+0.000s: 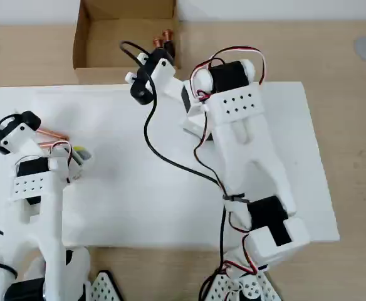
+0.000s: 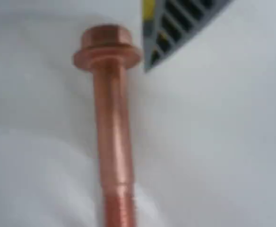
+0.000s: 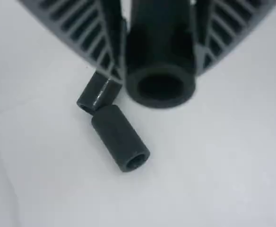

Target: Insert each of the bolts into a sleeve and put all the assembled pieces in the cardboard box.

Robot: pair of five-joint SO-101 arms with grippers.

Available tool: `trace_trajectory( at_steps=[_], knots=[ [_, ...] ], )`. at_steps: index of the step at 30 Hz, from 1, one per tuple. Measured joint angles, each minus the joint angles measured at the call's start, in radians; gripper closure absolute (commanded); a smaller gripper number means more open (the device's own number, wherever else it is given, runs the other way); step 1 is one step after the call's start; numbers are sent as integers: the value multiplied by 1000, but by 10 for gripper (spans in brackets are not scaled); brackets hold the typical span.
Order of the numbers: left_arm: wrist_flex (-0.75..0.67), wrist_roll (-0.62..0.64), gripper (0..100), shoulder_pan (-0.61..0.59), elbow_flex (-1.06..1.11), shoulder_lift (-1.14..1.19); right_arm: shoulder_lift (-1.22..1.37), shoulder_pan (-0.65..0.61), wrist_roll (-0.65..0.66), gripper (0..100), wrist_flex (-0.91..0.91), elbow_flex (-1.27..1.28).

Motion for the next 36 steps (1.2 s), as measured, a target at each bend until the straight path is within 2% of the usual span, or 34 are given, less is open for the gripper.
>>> trace_trajectory(
  at_steps=[9,17,21,28,33,36],
  knots=[
    [-63,49,736,-14,81,0,0,0,0,988,0,0],
    [-64,68,741,-43,83,0,0,0,0,988,3,0],
    [-64,69,832,-43,83,0,0,0,0,988,3,0],
    [-64,23,838,-43,83,0,0,0,0,988,15,2],
    [-66,17,919,-43,83,0,0,0,0,988,21,2],
    [-66,-37,945,-43,83,0,0,0,0,988,21,2]
  ],
)
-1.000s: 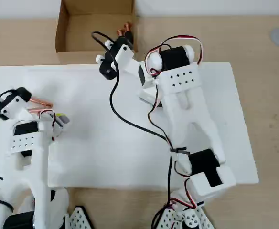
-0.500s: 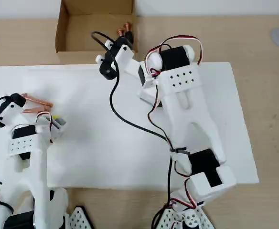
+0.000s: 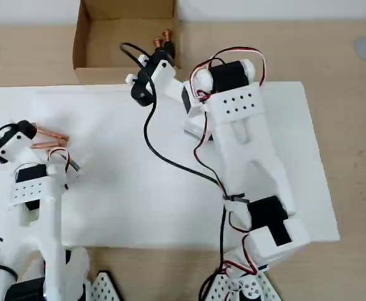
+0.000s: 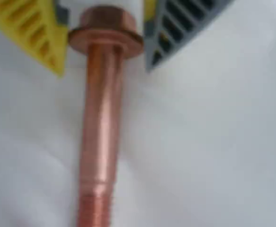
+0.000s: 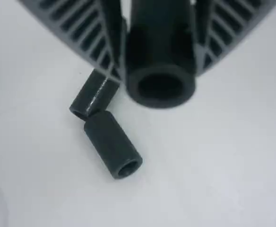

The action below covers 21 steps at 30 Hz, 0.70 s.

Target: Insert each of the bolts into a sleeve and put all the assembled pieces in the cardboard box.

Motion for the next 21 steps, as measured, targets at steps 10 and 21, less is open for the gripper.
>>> trace_trajectory(
  at_steps=[10,21],
  knots=[
    [0,-141,990,0,0,-8,0,0,0,988,0,0],
    [135,-480,990,-5,-158,-8,0,0,0,988,0,0]
  ],
)
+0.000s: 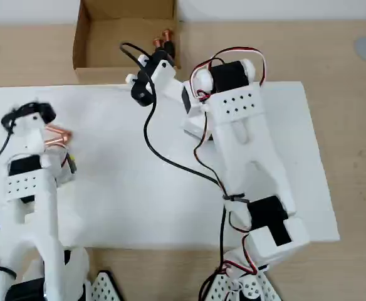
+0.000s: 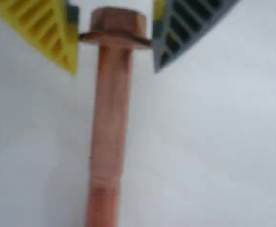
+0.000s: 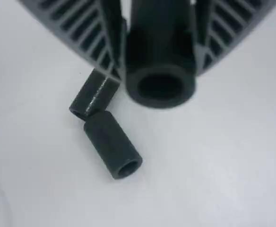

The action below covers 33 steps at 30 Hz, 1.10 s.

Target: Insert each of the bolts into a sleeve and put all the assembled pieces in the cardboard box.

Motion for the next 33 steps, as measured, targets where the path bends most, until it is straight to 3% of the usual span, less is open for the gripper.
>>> trace_trajectory(
  at_steps=[11,19,25,33],
  knots=[
    [44,-631,990,-5,-87,0,0,0,0,988,0,0],
    [44,-950,948,-120,-87,0,0,0,0,988,0,0],
    [-38,-1008,816,-230,-29,2,0,0,0,988,0,0],
    [-304,-898,578,-282,167,0,0,0,0,988,0,0]
  ],
)
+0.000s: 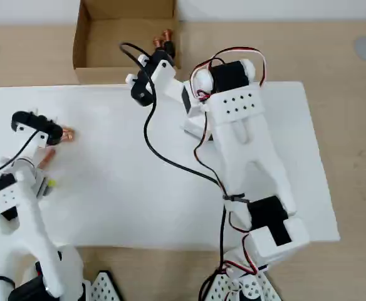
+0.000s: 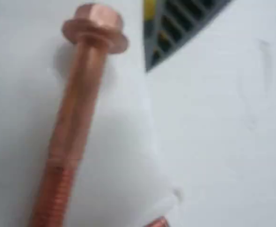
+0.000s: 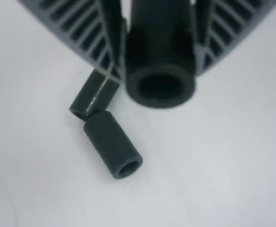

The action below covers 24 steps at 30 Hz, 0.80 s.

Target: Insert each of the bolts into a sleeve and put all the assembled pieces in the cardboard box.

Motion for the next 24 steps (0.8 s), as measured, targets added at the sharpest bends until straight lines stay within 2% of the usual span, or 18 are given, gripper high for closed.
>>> trace_trajectory(
  at_steps=[3,6,10,14,17,20,24],
  knots=[
    [-15,57,529,0,3,0,0,0,0,988,0,0],
    [-15,175,551,0,-6,-2,0,0,0,988,0,0],
    [38,529,609,8,-109,-2,0,0,0,988,0,0],
    [201,954,644,8,-242,-2,0,0,0,988,0,0],
    [296,1172,644,8,-261,-2,0,0,0,988,0,0],
    [377,1301,643,8,-261,-2,0,0,0,988,0,0],
    [540,1372,642,18,-265,-2,0,0,0,988,0,0]
  ],
)
